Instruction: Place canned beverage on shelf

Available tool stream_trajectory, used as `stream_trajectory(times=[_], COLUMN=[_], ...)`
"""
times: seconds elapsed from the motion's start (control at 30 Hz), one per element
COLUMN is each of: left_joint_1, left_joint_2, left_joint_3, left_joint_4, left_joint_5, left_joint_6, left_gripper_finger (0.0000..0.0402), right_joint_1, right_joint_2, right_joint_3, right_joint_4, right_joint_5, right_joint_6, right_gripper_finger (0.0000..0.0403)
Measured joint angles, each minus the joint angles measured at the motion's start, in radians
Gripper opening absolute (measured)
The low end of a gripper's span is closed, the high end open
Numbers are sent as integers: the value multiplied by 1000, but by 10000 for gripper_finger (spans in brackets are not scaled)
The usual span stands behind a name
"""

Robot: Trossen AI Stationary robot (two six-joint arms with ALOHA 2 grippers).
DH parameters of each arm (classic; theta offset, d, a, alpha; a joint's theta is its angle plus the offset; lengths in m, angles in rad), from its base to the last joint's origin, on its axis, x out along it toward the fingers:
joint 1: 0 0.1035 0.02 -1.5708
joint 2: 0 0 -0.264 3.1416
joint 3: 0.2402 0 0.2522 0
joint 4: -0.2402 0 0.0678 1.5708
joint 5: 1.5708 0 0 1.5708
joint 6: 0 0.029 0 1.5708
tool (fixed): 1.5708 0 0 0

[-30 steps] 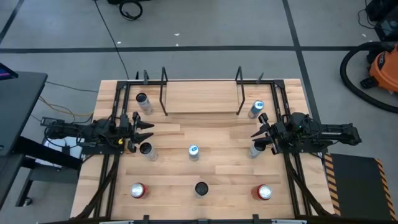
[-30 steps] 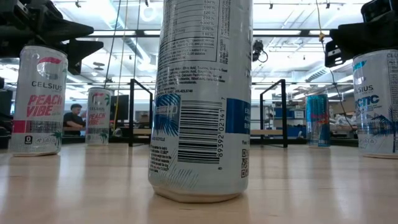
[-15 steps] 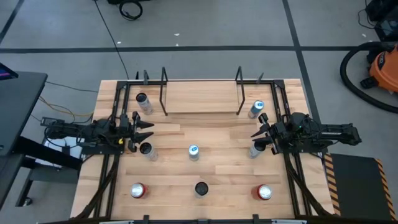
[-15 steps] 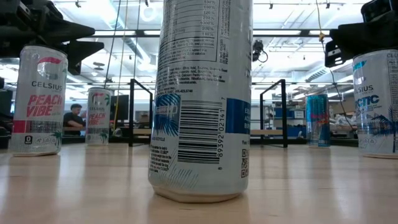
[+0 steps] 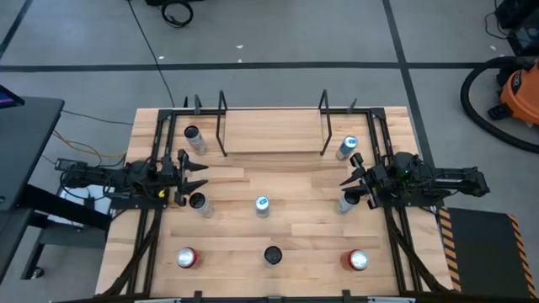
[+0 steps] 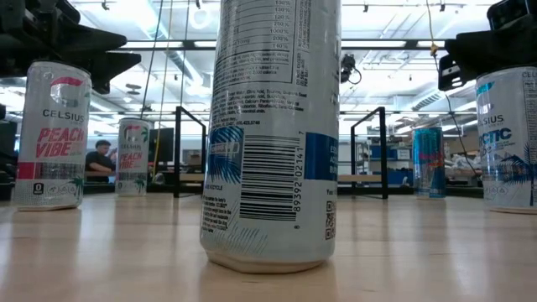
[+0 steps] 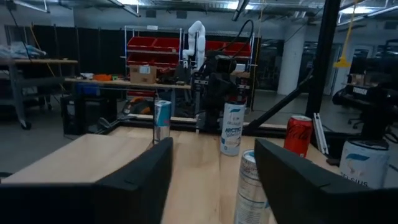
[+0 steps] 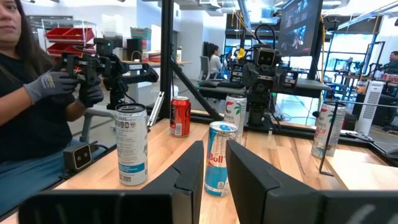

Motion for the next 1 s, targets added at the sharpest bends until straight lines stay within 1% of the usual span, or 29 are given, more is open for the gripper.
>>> stream_trajectory(times=[0.23, 0.3, 0.43, 0.67, 0.87, 0.93, 1.0], left_joint_1=[0, 0, -1, 0, 0, 0, 0], left_joint_2=[0, 0, 0, 0, 0, 0, 0], left_joint_3=[0, 0, 0, 0, 0, 0, 0], left_joint_4=[-12, -14, -14, -12, 4, 25, 49], left_joint_5=[1, 1, 30, 33, 33, 21, -23], left_joint_6=[32, 34, 27, 22, -53, -55, -56], left_gripper_finger=[367, 391, 389, 398, 398, 398, 398], right_joint_1=[0, 0, 0, 0, 0, 0, 0], right_joint_2=[0, 0, 0, 0, 0, 0, 0], right_joint_3=[0, 0, 0, 0, 0, 0, 0], right_joint_4=[0, 0, 0, 0, 0, 0, 0], right_joint_5=[0, 0, 0, 0, 0, 0, 0], right_joint_6=[0, 0, 0, 0, 0, 0, 0], right_gripper_finger=[78, 78, 78, 78, 78, 78, 78])
